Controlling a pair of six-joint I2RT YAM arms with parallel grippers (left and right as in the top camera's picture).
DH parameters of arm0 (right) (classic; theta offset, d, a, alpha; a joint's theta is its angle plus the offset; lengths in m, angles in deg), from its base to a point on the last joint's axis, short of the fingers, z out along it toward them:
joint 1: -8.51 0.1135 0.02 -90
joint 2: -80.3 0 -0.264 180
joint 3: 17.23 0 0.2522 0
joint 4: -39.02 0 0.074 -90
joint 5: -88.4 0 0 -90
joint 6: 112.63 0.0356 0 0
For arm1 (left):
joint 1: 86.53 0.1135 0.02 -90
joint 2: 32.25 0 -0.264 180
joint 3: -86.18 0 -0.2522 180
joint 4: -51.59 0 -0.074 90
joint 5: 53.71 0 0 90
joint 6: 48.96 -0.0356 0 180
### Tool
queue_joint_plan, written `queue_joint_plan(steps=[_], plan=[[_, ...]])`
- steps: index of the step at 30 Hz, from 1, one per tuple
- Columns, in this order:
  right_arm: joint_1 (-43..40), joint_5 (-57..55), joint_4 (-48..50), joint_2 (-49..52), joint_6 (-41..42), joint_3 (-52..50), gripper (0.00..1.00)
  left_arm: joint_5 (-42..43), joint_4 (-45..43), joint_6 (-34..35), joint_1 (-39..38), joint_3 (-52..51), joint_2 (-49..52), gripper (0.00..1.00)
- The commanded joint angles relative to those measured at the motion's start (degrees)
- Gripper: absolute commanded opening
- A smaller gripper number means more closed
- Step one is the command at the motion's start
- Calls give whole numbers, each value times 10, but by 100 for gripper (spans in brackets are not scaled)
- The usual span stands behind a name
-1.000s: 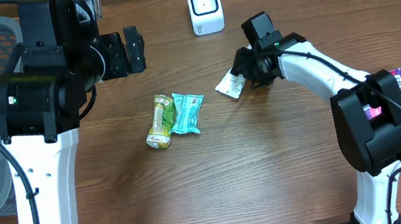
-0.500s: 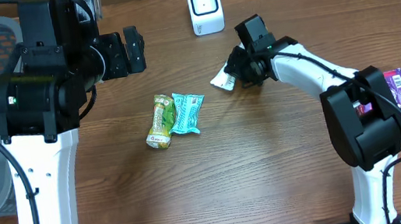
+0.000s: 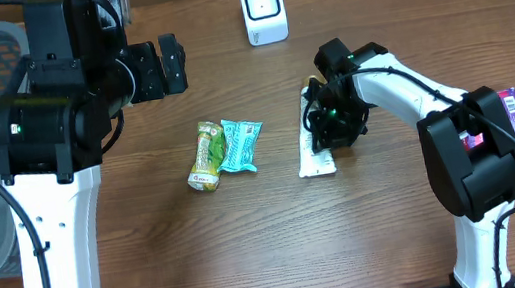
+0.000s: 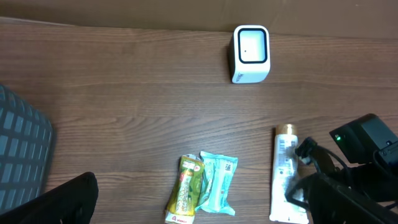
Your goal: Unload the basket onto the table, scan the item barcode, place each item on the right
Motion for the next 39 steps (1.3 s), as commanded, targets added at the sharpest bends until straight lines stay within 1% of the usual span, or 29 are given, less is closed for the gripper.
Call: queue_joint_plan(steps=[1,2,3,4,6,8,9,10,12,15,18,20,21,24,26,27,28,29,31,32,34,36,37,39], plan=[[-24,-75,-5,3,-68,-7,33,-2,-1,-5,2,0,3,100],[-35,-69,-5,3,-59,-6,33,-2,-1,-5,2,0,3,99],[-49,-40,-4,3,-58,-2,34,-2,-1,-5,2,0,3,99],[-72,22,8,3,-59,1,34,-2,-1,-5,2,0,3,99],[-90,84,28,3,-60,1,35,-2,-1,-5,2,0,3,100],[-99,116,48,3,-61,0,48,-2,-1,-5,2,0,3,100],[-102,127,61,3,-73,0,54,-2,-1,-5,2,0,3,100],[-102,136,71,3,-90,0,56,-2,-1,-5,2,0,3,99],[-100,144,86,4,-126,0,63,-2,-1,-5,2,0,3,100],[-95,144,103,7,-164,0,69,-2,-1,-5,2,0,3,99],[-93,144,114,13,-197,0,68,-2,-1,-5,2,0,3,100],[-93,145,122,24,-211,0,66,-2,-1,-5,2,0,3,100],[-92,144,122,31,-213,0,63,-2,-1,-5,2,0,3,99],[-92,156,120,43,-212,0,58,-2,-1,-5,2,0,3,100],[-91,174,120,52,-212,0,50,-2,-1,-5,2,0,3,100],[-91,174,121,56,-211,0,44,-2,-1,-5,2,0,3,99],[-91,175,121,59,-209,0,40,-2,-1,-5,2,0,3,100],[-91,186,122,66,-209,0,29,-2,-1,-5,2,0,3,100],[-91,199,124,70,-207,0,18,-2,-1,-5,2,0,3,99],[-91,202,124,70,-199,0,15,-2,-1,-5,2,0,3,100],[-91,208,126,70,-157,0,7,-2,-1,-5,2,0,3,99],[-95,218,126,70,-127,0,4,-2,-1,-5,2,0,3,100],[-99,242,123,68,-108,2,4,-2,-1,-5,2,0,3,100],[-105,297,115,64,-106,9,4,-2,-1,-5,2,0,3,100]])
